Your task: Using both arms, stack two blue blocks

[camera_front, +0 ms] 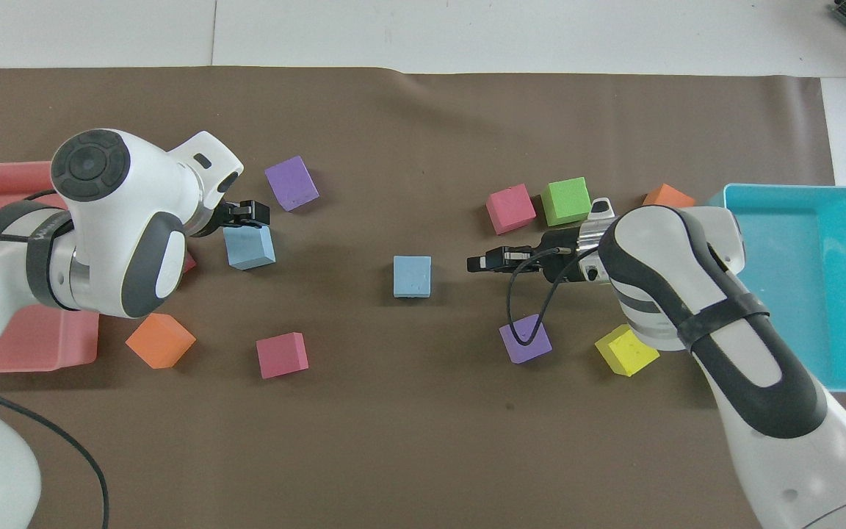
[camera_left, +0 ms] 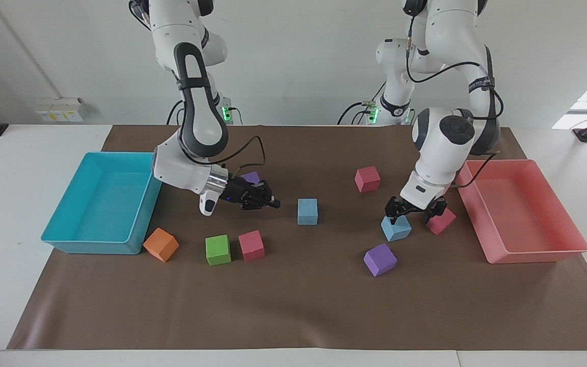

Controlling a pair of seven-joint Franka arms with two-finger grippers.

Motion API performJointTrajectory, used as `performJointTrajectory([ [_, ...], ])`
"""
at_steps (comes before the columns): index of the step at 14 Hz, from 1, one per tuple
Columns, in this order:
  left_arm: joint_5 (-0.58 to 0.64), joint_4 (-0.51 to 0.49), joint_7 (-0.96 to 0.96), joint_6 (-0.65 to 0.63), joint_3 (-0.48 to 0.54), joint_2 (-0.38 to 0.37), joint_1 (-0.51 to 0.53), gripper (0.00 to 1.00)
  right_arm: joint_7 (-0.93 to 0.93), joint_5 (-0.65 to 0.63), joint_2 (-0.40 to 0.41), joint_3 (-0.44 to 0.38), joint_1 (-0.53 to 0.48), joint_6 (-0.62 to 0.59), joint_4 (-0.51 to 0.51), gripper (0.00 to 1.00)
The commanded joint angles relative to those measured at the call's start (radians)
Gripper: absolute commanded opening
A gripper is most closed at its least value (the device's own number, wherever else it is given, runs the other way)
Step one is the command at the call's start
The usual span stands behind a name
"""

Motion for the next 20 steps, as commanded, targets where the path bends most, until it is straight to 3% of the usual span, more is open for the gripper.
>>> performJointTrajectory([
  [1,-0.008,-0.045,-0.02,0.039,0.009,-0.019,-0.008,1.0,-0.006,0.06,-0.01,0.001,0.005,-0.002,-0.035,0.0],
  [5,-0.008,-0.069,-0.048,0.095,0.009,0.007,-0.036,1.0,-0.006,0.095,0.01,0.001,0.014,-0.007,-0.052,0.0],
  [20,-0.008,-0.105,-0.08,0.095,0.007,0.011,-0.037,1.0,-0.022,0.158,0.059,0.003,0.039,0.005,-0.049,0.0],
])
